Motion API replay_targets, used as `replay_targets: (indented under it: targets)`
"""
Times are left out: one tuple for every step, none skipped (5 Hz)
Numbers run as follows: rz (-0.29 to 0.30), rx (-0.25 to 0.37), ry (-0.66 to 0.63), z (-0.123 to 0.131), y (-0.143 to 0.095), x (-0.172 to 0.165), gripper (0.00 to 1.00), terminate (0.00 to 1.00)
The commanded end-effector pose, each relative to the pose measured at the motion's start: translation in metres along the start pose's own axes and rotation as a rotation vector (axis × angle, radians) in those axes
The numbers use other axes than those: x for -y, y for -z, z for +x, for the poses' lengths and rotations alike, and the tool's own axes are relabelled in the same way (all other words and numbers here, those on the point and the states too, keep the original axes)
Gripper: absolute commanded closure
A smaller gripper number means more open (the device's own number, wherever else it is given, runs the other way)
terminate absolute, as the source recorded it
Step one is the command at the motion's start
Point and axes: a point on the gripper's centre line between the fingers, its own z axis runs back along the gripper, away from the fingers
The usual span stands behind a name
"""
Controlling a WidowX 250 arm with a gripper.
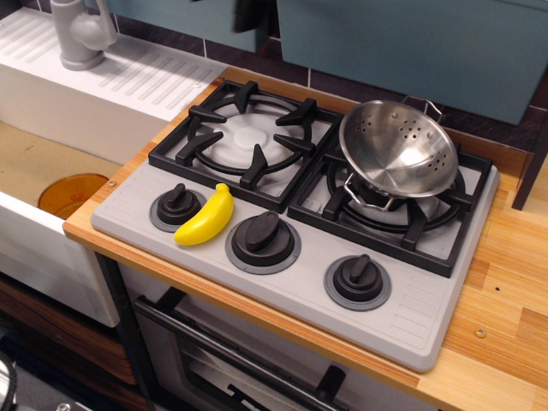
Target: End effector reaching pot or pan
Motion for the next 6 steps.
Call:
replay_targets:
  targets:
    - [0.027,0.008,-0.020,0.023,-0.034,0.045,0.00,0.00]
    - [0.033,-0.012,-0.004,0.027,-0.034,0.073,0.00,0.00]
    - [0.027,-0.015,0.014,0.031,-0.028,0.093,0.00,0.00]
    - [0.018,-0.010,0.023,0.027,-0.020,0.110,0.00,0.00]
    - [0.031,0.001,0.029,0.026,-0.007,0.122,0.00,0.00]
    - [0.029,0.025,0.034,0.022,0.004,0.125,0.00,0.00]
